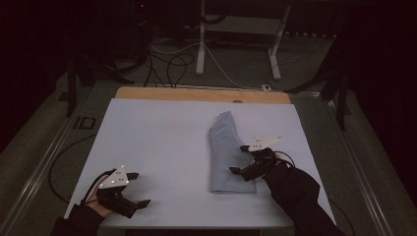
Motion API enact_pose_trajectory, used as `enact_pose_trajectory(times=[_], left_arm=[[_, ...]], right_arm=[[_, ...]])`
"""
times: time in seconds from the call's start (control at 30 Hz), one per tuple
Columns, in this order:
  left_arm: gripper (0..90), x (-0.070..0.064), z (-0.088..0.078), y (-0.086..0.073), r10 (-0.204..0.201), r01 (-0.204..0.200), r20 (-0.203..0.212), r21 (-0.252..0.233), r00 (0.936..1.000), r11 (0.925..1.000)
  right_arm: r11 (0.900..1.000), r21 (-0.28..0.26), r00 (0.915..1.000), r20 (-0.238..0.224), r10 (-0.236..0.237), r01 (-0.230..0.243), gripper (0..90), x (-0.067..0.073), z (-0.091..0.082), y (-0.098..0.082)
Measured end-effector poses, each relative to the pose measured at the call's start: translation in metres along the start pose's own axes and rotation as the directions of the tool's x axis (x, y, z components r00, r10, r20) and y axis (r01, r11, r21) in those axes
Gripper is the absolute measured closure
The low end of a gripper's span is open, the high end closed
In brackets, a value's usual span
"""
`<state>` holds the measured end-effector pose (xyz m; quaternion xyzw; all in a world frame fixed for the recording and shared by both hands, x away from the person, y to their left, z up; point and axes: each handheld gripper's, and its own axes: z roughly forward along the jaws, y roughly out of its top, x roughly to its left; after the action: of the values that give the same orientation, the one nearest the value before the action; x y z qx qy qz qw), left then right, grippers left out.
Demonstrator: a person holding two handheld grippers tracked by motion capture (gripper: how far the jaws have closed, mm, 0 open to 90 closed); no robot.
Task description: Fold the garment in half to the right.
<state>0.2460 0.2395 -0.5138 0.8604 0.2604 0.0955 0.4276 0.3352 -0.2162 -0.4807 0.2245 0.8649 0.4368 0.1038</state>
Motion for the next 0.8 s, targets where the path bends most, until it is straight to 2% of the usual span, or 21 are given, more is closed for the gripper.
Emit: enact_pose_trajectory(times=[0.27, 0.4, 0.57, 0.8], left_arm=[[0.3, 0.001, -0.002, 0.001, -0.004, 0.004, -0.005, -0.016, 1.0000, 0.9999], [0.3, 0.001, -0.002, 0.001, -0.006, 0.006, -0.007, -0.015, 1.0000, 0.9999], [0.3, 0.001, -0.002, 0.001, -0.006, 0.006, -0.008, -0.017, 0.9999, 0.9998], [0.3, 0.001, -0.001, 0.000, -0.005, 0.005, -0.013, -0.017, 0.9999, 0.9998]], right_arm=[[1.000, 0.005, 0.9992, 0.024, 0.030, -0.031, 8.5, -0.006, -0.008, -0.016], [0.997, -0.011, 0.9964, 0.042, 0.074, -0.074, 8.5, -0.009, -0.016, -0.030], [0.995, -0.004, 0.9926, 0.070, 0.100, -0.100, 8.6, -0.010, -0.023, -0.045], [0.995, 0.023, 0.9889, 0.112, 0.098, -0.101, 8.6, -0.009, -0.028, -0.063]])
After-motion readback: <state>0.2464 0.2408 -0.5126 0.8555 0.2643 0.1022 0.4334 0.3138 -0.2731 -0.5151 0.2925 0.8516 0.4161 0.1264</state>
